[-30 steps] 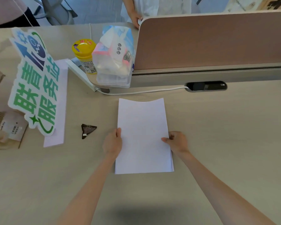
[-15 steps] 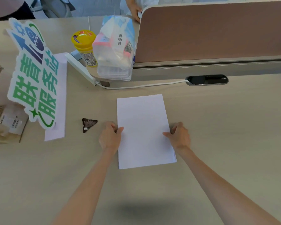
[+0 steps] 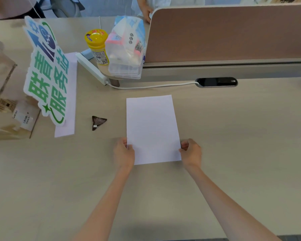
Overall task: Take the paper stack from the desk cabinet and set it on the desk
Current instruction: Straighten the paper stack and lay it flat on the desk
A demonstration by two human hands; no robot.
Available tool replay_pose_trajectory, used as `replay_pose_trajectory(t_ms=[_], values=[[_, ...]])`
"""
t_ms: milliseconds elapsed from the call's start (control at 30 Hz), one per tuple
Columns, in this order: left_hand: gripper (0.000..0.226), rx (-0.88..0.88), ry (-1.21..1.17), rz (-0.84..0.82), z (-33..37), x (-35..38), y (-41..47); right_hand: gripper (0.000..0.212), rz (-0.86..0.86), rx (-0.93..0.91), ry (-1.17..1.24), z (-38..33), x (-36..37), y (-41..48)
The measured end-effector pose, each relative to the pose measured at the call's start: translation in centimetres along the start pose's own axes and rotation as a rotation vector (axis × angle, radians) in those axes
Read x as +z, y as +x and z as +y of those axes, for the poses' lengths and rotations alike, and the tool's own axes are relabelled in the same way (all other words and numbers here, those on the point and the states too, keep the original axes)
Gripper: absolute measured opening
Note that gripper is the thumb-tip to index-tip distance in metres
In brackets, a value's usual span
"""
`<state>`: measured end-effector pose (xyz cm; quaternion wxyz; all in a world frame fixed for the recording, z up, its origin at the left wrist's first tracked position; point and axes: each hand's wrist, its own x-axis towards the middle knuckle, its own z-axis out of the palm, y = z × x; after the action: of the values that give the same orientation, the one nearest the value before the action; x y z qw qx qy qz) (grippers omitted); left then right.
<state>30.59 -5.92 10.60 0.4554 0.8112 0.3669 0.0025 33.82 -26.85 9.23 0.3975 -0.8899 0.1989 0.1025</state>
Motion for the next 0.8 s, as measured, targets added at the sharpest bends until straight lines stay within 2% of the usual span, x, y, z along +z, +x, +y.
replay_pose_trajectory(t_ms=[267, 433, 500, 600, 700, 800], values=[[0.052, 0.081, 0.1, -0.028, -2.1, 0.6, 0.7, 0.025, 0.03, -0.032, 0.009, 0.5, -0.2, -0.3], [0.048, 0.111, 0.114, -0.043, -2.0, 0.4, 0.8, 0.025, 0.021, -0.035, -0.025, 0.6, -0.4, -0.3], [0.043, 0.173, 0.18, -0.006, -1.0, 0.2, 0.6, 0.021, 0.035, -0.048, -0.073, -0.2, -0.7, -0.4], [0.042, 0.501, 0.351, 0.078, 0.6, 0.5, 0.7, 0.022, 0.087, -0.235, -0.199, -2.2, -0.9, -0.2], [0.052, 0.823, 0.58, -0.027, 1.4, 1.7, 2.3, 0.039, 0.07, -0.571, -0.329, -3.8, 0.5, 1.1], [0.058, 0.923, 0.721, -0.117, 1.5, 3.0, 4.1, 0.051, 0.028, -0.769, -0.528, -4.3, 2.8, 3.2]])
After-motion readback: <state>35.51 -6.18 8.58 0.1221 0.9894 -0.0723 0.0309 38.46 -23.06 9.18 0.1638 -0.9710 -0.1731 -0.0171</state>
